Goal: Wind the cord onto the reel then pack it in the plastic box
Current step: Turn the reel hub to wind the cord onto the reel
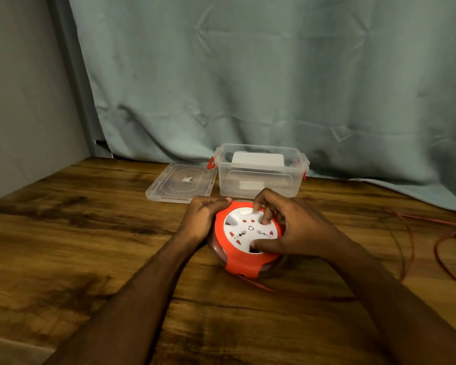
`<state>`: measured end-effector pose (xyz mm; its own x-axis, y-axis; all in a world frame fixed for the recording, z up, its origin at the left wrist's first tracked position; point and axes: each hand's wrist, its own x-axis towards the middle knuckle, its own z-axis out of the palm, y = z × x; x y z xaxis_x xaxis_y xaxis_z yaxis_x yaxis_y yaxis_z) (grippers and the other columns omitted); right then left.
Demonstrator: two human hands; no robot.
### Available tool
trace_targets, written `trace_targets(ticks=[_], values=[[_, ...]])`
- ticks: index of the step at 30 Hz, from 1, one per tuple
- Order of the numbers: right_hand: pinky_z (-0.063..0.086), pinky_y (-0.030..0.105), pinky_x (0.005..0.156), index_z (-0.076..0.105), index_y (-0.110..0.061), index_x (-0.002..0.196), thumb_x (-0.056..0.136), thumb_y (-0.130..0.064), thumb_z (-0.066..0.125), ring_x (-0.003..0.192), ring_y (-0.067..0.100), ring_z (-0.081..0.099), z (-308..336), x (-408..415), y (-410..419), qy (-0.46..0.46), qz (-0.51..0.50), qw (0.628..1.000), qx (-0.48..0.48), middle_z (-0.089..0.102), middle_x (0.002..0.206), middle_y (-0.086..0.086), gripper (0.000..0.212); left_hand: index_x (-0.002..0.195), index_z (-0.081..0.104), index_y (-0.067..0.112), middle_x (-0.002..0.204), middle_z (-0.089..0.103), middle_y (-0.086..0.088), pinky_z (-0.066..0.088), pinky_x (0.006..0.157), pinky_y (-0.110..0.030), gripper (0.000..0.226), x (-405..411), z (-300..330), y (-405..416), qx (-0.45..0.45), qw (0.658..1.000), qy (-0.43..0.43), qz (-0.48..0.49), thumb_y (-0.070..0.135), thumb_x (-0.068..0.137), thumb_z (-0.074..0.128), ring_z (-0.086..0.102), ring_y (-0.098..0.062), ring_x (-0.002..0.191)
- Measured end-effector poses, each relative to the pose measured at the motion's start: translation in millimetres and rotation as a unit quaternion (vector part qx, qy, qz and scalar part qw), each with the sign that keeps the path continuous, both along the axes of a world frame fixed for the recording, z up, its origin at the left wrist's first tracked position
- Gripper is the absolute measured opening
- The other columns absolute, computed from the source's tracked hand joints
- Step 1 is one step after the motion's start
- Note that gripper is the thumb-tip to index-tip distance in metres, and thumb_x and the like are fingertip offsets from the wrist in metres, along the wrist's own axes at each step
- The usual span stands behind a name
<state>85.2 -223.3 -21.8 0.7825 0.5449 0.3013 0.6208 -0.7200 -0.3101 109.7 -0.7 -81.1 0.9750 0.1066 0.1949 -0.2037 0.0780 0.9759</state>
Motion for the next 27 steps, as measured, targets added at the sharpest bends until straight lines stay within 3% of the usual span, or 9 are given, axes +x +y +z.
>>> trace_targets(ticks=[3,6,9,13,16,18,23,27], values=[[0.034,0.022,0.054,0.056,-0.030,0.085,0.066,-0.071,0.076,0.063,0.003,0.054,-11,-3,11,-0.055,-0.029,0.998,-0.012,0.059,0.070,-0.014,0.050,0.083,0.076,-0.005,0.079,0.075,-0.025,0.055,0.066,-0.033,0.027,1,0,0,-0.006,1.000,0.002,0.001,0.014,0.097,0.064,0.070,-0.031,0.065],[0.026,0.025,0.051,0.050,-0.020,0.058,0.073,-0.073,0.068,0.051,0.006,0.046,-19,-5,23,-0.118,-0.062,0.991,-0.009,0.050,0.052,-0.008,0.058,0.093,0.069,-0.020,0.092,0.070,-0.039,0.052,0.073,-0.039,0.032,1,0,0,-0.023,1.000,-0.007,-0.003,0.011,0.097,0.063,0.066,-0.039,0.077],[0.022,0.019,0.051,0.054,-0.019,0.054,0.076,-0.063,0.074,0.046,-0.004,0.039,-23,-6,28,-0.152,-0.063,0.986,0.027,0.064,0.062,0.001,0.053,0.094,0.071,-0.017,0.093,0.071,-0.039,0.054,0.076,-0.043,0.032,0,0,0,-0.017,1.000,-0.007,-0.006,0.013,0.097,0.063,0.068,-0.041,0.077],[0.037,0.018,0.057,0.064,-0.033,0.092,0.079,-0.039,0.072,0.061,-0.007,0.055,-17,-5,21,-0.084,-0.031,0.993,0.079,0.069,0.078,-0.017,0.016,0.082,0.075,-0.007,0.082,0.074,-0.030,0.055,0.066,-0.034,0.027,1,1,1,-0.014,1.000,-0.001,-0.002,0.013,0.097,0.063,0.069,-0.032,0.066],[0.042,0.014,0.062,0.059,-0.040,0.117,0.066,-0.028,0.067,0.078,-0.009,0.059,-8,-4,11,-0.034,0.005,0.998,0.046,0.069,0.105,-0.025,0.053,0.088,0.072,-0.013,0.082,0.073,-0.031,0.055,0.064,-0.033,0.029,0,1,2,-0.015,1.000,-0.007,-0.006,0.012,0.098,0.062,0.068,-0.032,0.066],[0.053,0.022,0.071,0.053,-0.044,0.130,0.064,-0.030,0.068,0.096,0.002,0.064,-4,-3,7,-0.021,0.015,1.000,0.000,0.068,0.118,-0.025,0.069,0.090,0.074,-0.011,0.081,0.075,-0.026,0.057,0.063,-0.032,0.029,-1,1,2,-0.006,1.000,-0.006,-0.013,0.014,0.098,0.062,0.070,-0.031,0.065],[0.059,0.037,0.088,0.035,-0.049,0.144,0.071,-0.026,0.078,0.118,0.009,0.060,1,-2,1,0.025,0.035,0.999,0.004,0.062,0.125,-0.035,0.087,0.090,0.076,-0.007,0.083,0.077,-0.024,0.059,0.065,-0.034,0.028,-3,2,1,0.010,1.000,-0.001,-0.012,0.017,0.098,0.062,0.073,-0.032,0.067],[0.061,0.033,0.086,0.030,-0.050,0.142,0.070,-0.035,0.084,0.112,0.009,0.063,2,0,-2,0.048,0.026,0.998,0.008,0.063,0.123,-0.025,0.092,0.089,0.076,-0.005,0.085,0.077,-0.025,0.060,0.067,-0.037,0.028,-5,4,0,0.007,1.000,0.006,-0.009,0.017,0.098,0.063,0.073,-0.033,0.069]])
